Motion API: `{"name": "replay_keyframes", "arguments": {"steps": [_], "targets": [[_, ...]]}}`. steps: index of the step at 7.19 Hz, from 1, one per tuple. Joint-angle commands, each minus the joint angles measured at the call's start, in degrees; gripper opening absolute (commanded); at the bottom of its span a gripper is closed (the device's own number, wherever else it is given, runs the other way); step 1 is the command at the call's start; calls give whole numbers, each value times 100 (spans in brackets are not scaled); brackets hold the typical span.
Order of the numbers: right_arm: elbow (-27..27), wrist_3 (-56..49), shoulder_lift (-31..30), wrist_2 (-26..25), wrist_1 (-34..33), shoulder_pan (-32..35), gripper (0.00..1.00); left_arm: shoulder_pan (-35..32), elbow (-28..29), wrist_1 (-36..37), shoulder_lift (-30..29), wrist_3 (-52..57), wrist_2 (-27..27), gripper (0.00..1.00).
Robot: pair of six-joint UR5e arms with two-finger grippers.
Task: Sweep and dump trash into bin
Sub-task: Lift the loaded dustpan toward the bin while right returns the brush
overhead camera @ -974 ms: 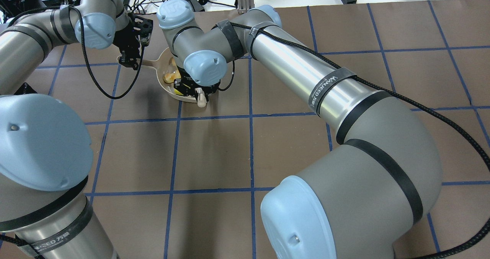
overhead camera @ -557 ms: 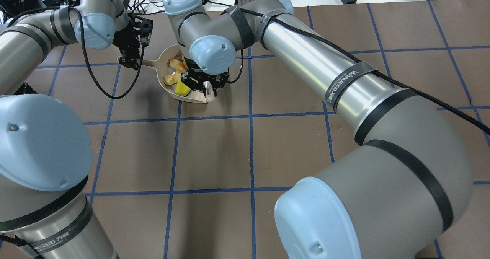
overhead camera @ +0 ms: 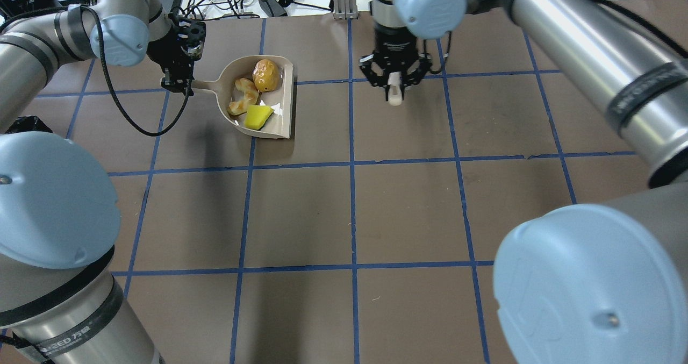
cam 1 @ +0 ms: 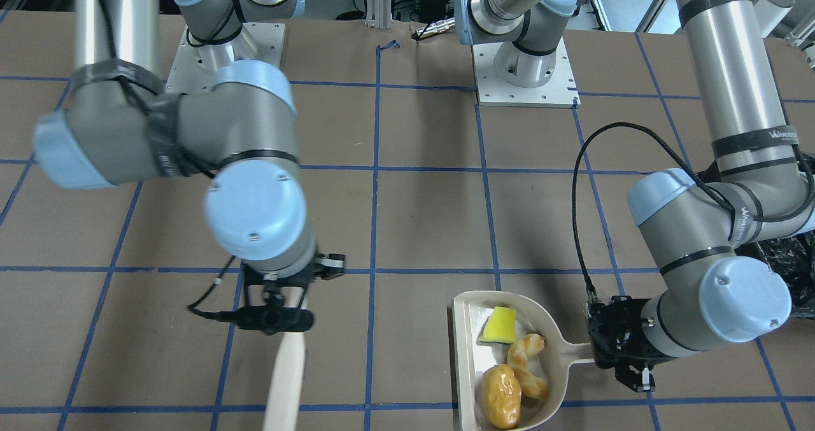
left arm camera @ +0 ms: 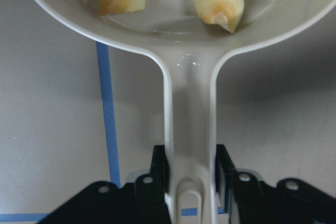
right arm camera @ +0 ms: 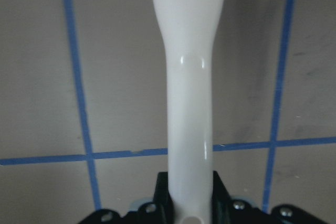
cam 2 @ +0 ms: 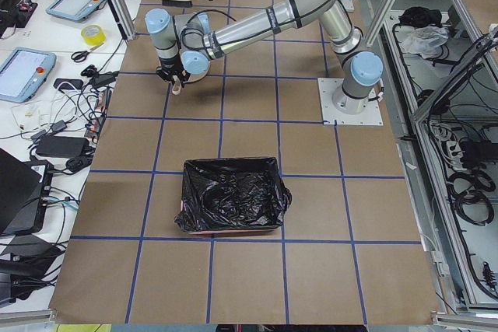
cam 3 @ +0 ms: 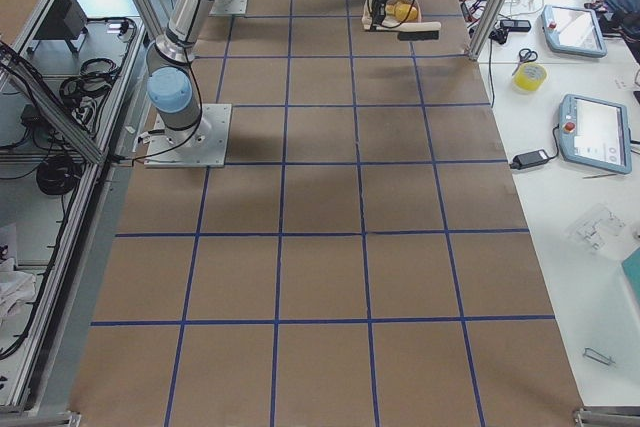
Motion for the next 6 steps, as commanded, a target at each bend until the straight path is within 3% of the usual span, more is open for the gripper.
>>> {"name": "replay_keyframes", "arguments": {"steps": [1,3,4,6], "targets": [[1080,-1125,-714,-40,-66,-1371,0,361,210,-645,188,210,-409,0],[1724,-2284,-1005,-277,-180,-2278,0,966,491,-1428,460,1138,-393,0],[1944,-2900,-1015,-643,-633,-2438,0,1230,640,-1727,626,1874,-219,0],[2384,-3429,-972,-699,-1292,-2808,0,2106,1254,-2728,760,3149,-130,0]]}}
